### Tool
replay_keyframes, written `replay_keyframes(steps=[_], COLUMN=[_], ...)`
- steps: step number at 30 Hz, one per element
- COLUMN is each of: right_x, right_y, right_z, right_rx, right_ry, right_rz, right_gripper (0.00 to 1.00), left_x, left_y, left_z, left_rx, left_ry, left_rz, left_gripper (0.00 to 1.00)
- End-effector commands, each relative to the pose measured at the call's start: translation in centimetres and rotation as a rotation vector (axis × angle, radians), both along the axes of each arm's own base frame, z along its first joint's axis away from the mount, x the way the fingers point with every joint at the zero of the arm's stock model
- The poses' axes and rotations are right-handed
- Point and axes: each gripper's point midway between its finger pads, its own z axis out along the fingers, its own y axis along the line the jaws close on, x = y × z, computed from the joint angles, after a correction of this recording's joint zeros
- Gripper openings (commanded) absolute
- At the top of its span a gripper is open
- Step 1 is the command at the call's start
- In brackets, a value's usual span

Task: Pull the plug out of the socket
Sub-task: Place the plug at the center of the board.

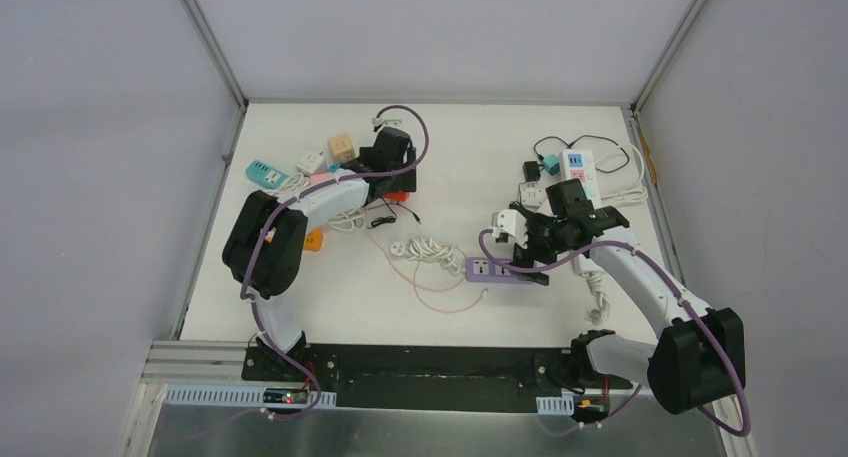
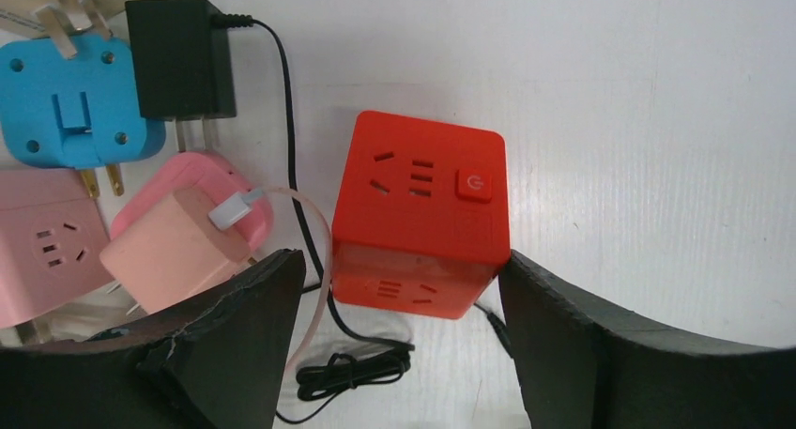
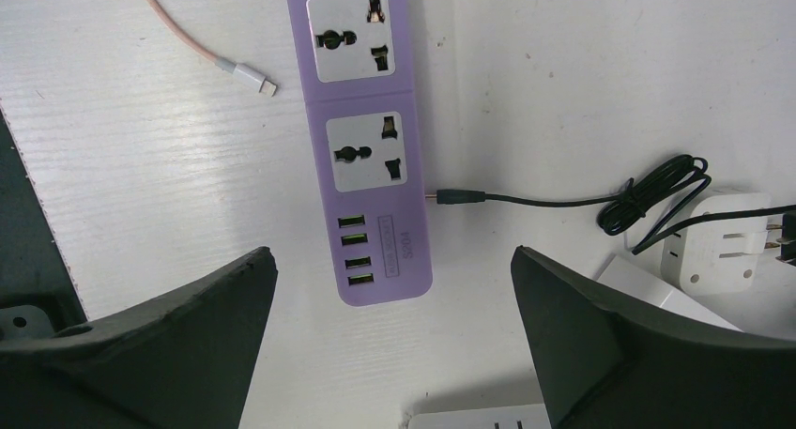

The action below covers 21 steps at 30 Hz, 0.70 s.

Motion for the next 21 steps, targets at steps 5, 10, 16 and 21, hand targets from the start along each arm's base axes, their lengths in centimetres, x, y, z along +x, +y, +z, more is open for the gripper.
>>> replay_keyframes(steps=[5, 10, 16, 21], right_x=[0.3, 0.3, 0.2, 0.1], right_y=[0.2, 0.1, 0.1, 0.1], right_z=[1.0, 1.0, 1.1, 1.4], right_rx=[0.022, 0.02, 0.021, 0.023], right_ry=[-0.039, -0.038, -0.039, -0.04], right_rz=[0.003, 0.003, 0.003, 0.005], right_gripper=[1.0, 1.0, 1.0, 1.0], left_x=[-0.8, -2.2, -3.7, -5.6], left_y=[0.9, 0.5, 0.8, 1.1], left_z=[5.7, 7.4, 9.3, 11.3], left_rx=[-0.046, -0.093, -0.132, -0.188], left_ry=[-0.135, -0.17, -0.217, -0.266], left_rz=[-0.019, -0.079, -0.111, -0.139], left_gripper=[0.8, 0.87, 0.9, 0.91])
